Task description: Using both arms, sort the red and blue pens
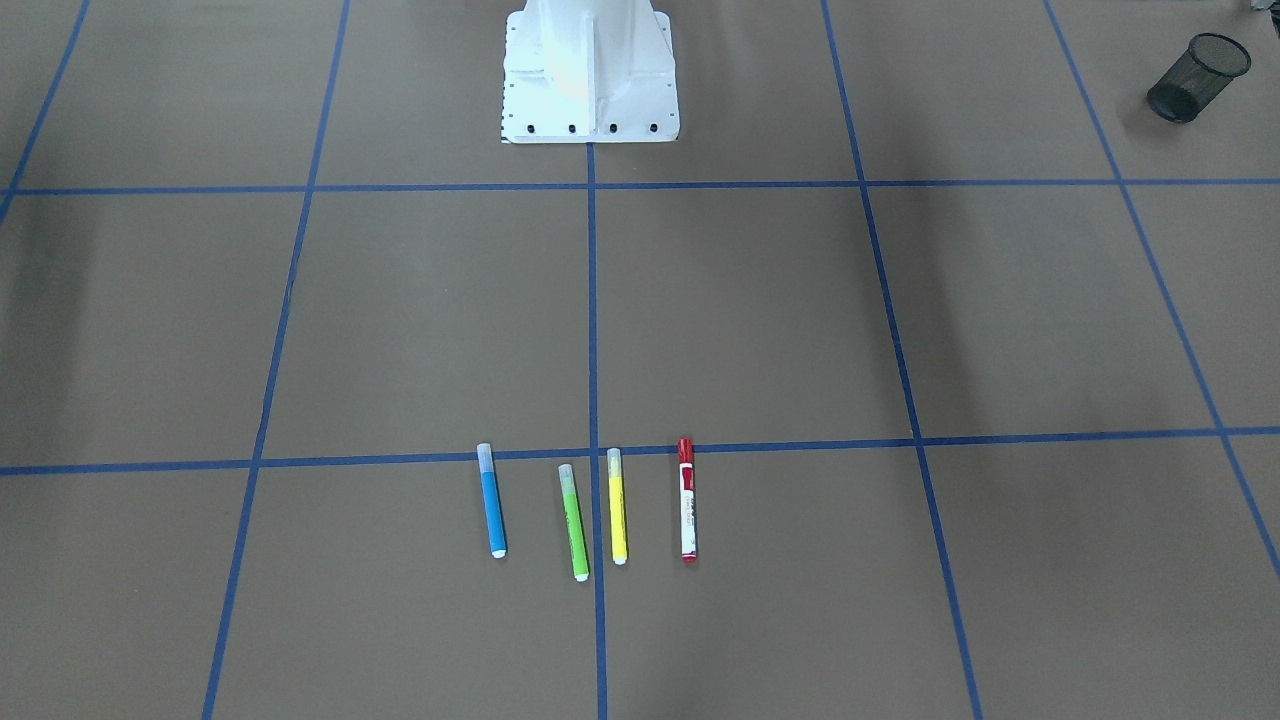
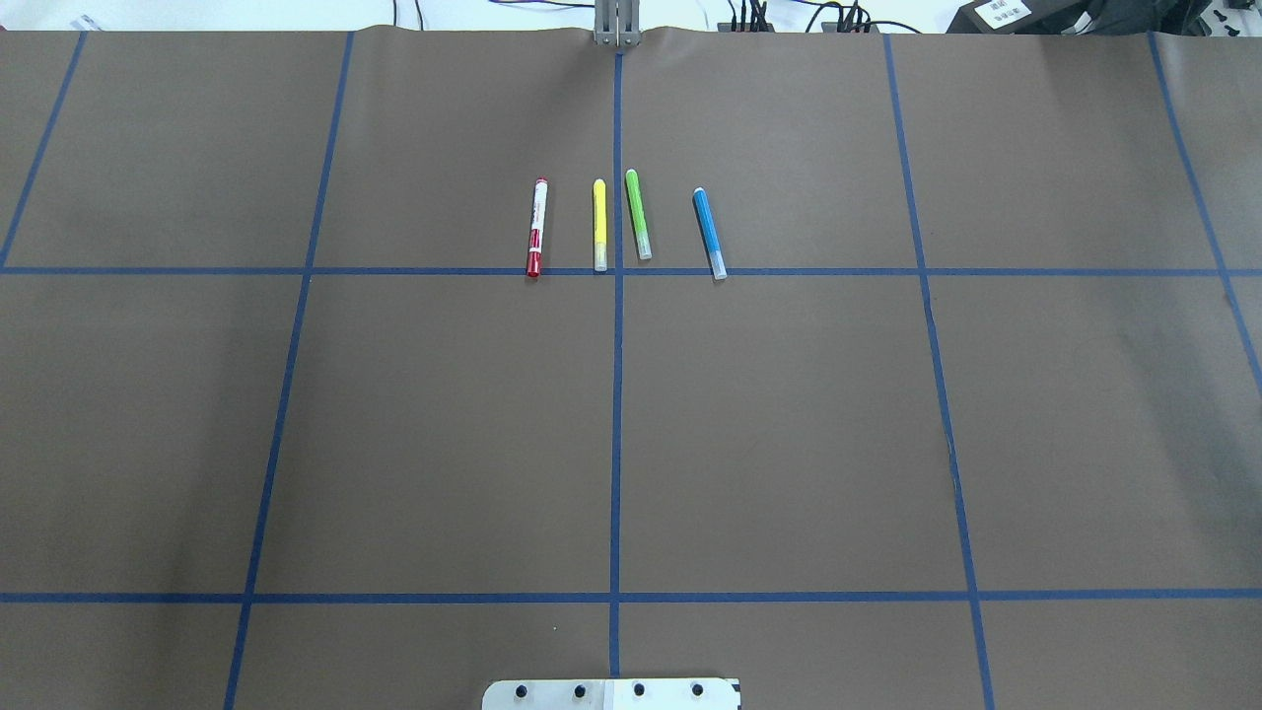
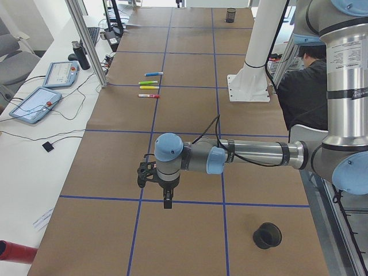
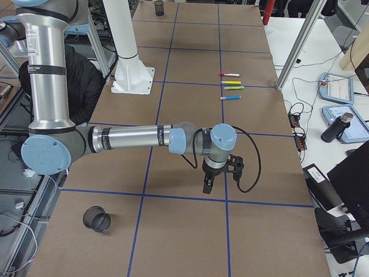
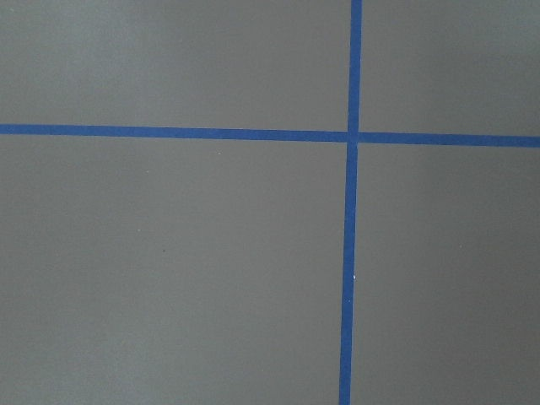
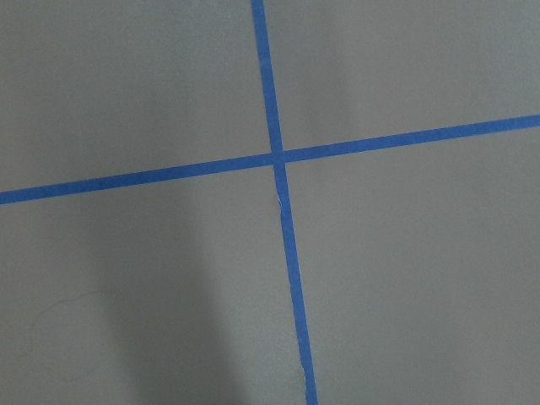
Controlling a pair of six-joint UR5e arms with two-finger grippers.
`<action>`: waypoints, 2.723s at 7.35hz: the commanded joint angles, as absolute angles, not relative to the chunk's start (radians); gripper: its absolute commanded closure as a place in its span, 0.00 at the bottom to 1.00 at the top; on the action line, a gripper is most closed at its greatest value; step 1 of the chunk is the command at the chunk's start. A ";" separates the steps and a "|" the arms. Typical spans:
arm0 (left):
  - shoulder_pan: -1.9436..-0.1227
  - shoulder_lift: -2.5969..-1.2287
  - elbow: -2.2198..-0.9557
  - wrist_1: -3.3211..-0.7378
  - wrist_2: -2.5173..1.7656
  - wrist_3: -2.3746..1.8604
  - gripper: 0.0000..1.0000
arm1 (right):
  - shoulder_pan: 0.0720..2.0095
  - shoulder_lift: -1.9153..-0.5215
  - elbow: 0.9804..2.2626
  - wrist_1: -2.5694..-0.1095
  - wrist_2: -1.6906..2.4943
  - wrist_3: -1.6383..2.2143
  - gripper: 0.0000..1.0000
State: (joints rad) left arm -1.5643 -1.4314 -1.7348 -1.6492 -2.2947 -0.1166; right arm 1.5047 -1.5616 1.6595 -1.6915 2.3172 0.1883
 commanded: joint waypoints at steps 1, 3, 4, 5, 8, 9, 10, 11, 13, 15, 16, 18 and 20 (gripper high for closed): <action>-1.565 -1.431 -1.733 -1.649 -2.296 -0.118 0.00 | 1.505 -1.566 1.672 -1.687 2.313 0.186 0.00; -1.565 -1.422 -1.735 -1.651 -2.295 -0.118 0.00 | 1.505 -1.566 1.672 -1.689 2.321 0.189 0.00; -1.565 -1.420 -1.735 -1.652 -2.290 -0.118 0.00 | 1.505 -1.566 1.671 -1.689 2.319 0.189 0.00; -1.565 -1.417 -1.735 -1.655 -2.290 -0.118 0.00 | 1.505 -1.566 1.671 -1.689 2.319 0.190 0.00; -1.563 -1.424 -1.735 -1.652 -2.289 -0.118 0.00 | 1.505 -1.552 1.674 -1.686 2.318 0.190 0.00; -1.562 -1.430 -1.756 -1.655 -2.290 -0.118 0.00 | 1.505 -1.543 1.678 -1.686 2.319 0.192 0.00; -1.554 -1.437 -1.775 -1.655 -2.290 -0.127 0.00 | 1.503 -1.516 1.690 -1.687 2.319 0.195 0.00; -1.546 -1.463 -1.770 -1.649 -2.293 -0.129 0.00 | 1.488 -1.488 1.686 -1.687 2.319 0.201 0.00; -1.441 -1.584 -1.746 -1.637 -2.293 -0.132 0.00 | 1.442 -1.407 1.678 -1.695 2.318 0.202 0.00; -1.354 -1.762 -1.687 -1.551 -2.299 -0.133 0.00 | 1.318 -1.297 1.628 -1.704 2.312 0.216 0.00; -1.298 -1.855 -1.683 -1.463 -2.299 -0.136 0.00 | 1.292 -1.234 1.597 -1.706 2.312 0.209 0.00; -1.151 -2.088 -1.593 -1.410 -2.296 -0.327 0.00 | 1.171 -1.145 1.556 -1.712 2.303 0.189 0.00; -1.034 -2.247 -1.440 -1.469 -2.295 -0.512 0.00 | 1.166 -1.134 1.563 -1.707 2.283 0.219 0.00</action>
State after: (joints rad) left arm -1.1042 -2.1445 -1.5376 -1.4312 -2.2954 -0.3993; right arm 1.1786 -1.1426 1.5606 -1.7112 2.2943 0.1996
